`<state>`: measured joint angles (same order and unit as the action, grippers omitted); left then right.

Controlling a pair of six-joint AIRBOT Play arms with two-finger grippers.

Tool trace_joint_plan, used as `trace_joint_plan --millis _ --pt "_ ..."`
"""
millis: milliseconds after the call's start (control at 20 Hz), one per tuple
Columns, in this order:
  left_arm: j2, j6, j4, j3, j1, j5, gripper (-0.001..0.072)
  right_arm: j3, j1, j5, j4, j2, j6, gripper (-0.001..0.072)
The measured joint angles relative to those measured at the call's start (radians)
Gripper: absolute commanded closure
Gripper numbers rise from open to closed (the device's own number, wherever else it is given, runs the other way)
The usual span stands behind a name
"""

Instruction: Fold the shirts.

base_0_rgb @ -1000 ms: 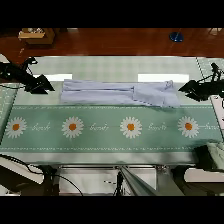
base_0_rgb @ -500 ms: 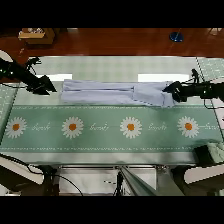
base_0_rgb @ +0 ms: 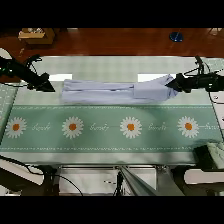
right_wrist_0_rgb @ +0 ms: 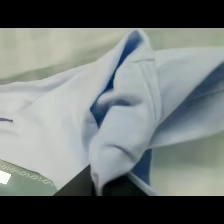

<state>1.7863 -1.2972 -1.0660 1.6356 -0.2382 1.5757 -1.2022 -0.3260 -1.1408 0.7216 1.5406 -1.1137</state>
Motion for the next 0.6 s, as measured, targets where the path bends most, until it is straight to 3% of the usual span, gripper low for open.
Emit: trace_joint_plan --millis 100,350,600 --pt "-0.021 0.001 0.086 0.0 0.026 -0.005 0.0682 -0.003 -0.005 -0.032 0.032 -0.072 -0.014 0.0684" --pt "-0.045 0.001 0.319 0.0 0.169 -0.009 0.0683 -0.006 -0.009 -0.109 0.106 -0.224 -0.043 0.0684" --pt "-0.045 -0.036 0.394 0.0 0.42 -0.091 0.0683 -0.006 -0.009 -0.168 0.166 -0.321 -0.077 0.0684"
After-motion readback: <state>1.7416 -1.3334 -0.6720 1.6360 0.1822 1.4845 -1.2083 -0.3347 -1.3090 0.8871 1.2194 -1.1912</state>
